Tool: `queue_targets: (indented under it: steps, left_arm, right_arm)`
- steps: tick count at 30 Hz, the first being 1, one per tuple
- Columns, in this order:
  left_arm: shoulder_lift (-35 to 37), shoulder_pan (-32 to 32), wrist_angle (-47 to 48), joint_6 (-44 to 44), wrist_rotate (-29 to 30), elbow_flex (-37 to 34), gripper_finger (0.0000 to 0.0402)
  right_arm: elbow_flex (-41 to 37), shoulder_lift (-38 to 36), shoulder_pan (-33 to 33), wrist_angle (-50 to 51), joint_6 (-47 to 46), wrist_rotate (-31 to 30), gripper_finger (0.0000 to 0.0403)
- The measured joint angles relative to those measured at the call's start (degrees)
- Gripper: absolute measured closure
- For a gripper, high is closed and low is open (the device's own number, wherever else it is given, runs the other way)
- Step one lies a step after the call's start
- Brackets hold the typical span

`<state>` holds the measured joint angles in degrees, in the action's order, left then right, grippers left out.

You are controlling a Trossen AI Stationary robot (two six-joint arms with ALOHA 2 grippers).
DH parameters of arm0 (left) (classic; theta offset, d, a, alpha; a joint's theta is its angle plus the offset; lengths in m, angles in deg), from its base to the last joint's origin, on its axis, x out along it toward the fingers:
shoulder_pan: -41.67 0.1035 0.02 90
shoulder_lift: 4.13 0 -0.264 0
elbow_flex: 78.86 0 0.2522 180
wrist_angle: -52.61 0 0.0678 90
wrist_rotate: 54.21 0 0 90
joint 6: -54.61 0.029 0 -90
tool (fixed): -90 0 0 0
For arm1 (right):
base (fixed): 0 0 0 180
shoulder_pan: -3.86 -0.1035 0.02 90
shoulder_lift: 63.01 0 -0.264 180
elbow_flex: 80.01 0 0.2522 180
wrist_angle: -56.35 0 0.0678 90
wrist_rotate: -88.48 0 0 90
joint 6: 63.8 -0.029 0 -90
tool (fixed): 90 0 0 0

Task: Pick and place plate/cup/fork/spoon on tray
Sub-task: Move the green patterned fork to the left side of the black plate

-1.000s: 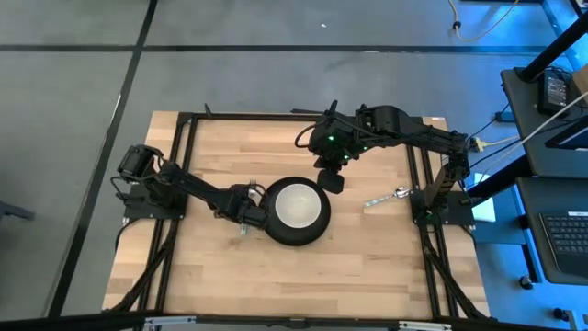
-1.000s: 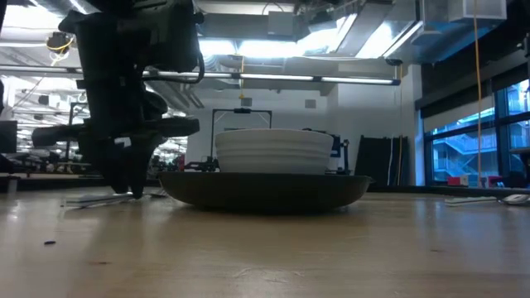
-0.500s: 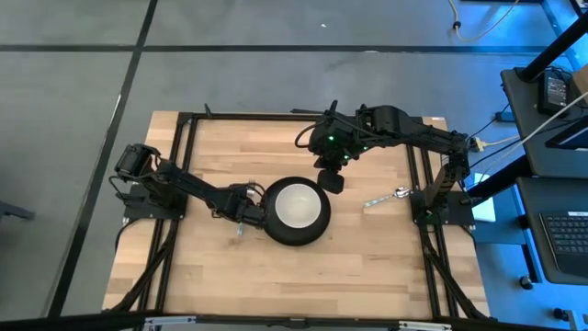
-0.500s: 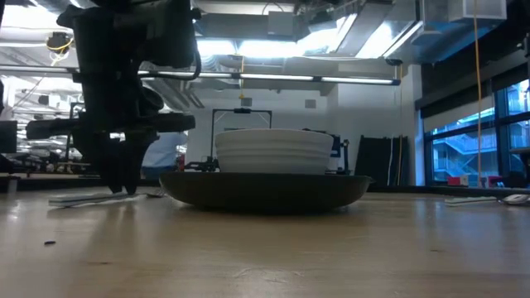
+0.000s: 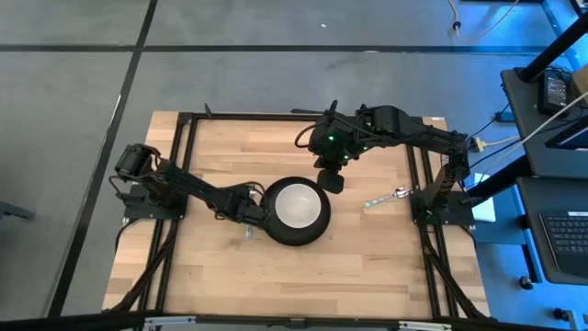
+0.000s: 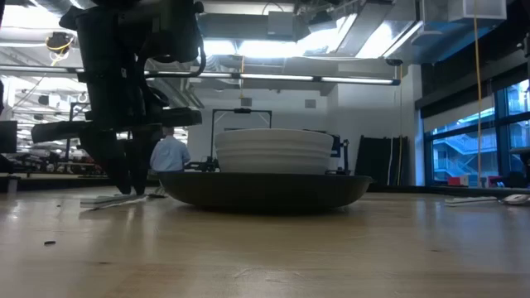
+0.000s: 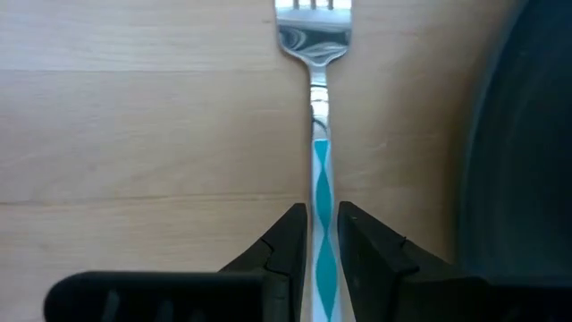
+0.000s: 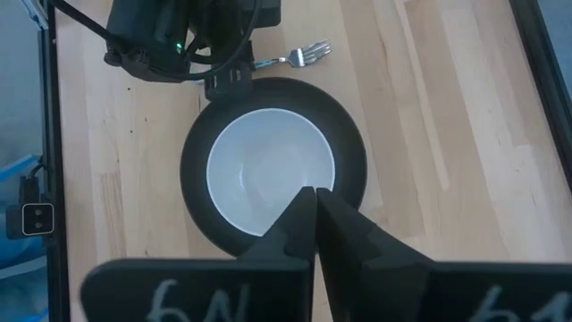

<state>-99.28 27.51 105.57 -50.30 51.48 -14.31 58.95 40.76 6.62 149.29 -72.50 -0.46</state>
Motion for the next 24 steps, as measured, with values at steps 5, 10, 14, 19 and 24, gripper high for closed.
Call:
queue_targets:
  steps: [5, 10, 14, 19, 24]
  left_arm:
    - [0.0, 0.0, 2.15, 0.19, -0.2, 0.0, 0.0341]
    - [0.0, 0.0, 1.94, 0.22, -0.2, 0.0, 0.0341]
    - [0.0, 0.0, 1.84, 0.24, -0.22, 0.0, 0.0341]
    - [0.0, 0.0, 0.98, 0.24, -0.31, 0.03, 0.0341]
    - [0.02, 0.0, 2.47, 0.52, -0.34, 1.1, 0.0341]
  right_arm:
    - [0.0, 0.0, 0.0, 0.0, -0.04, 0.0, 0.0389]
    - [0.01, 0.0, 0.0, 0.0, -0.04, 0.0, 0.0389]
    - [0.01, 0.0, 0.0, 0.0, -0.04, 0.0, 0.0389]
    - [0.01, 0.0, 0.0, 0.0, -0.04, 0.0, 0.0389]
    - [0.01, 0.0, 0.0, -0.01, -0.01, 0.0, 0.0389]
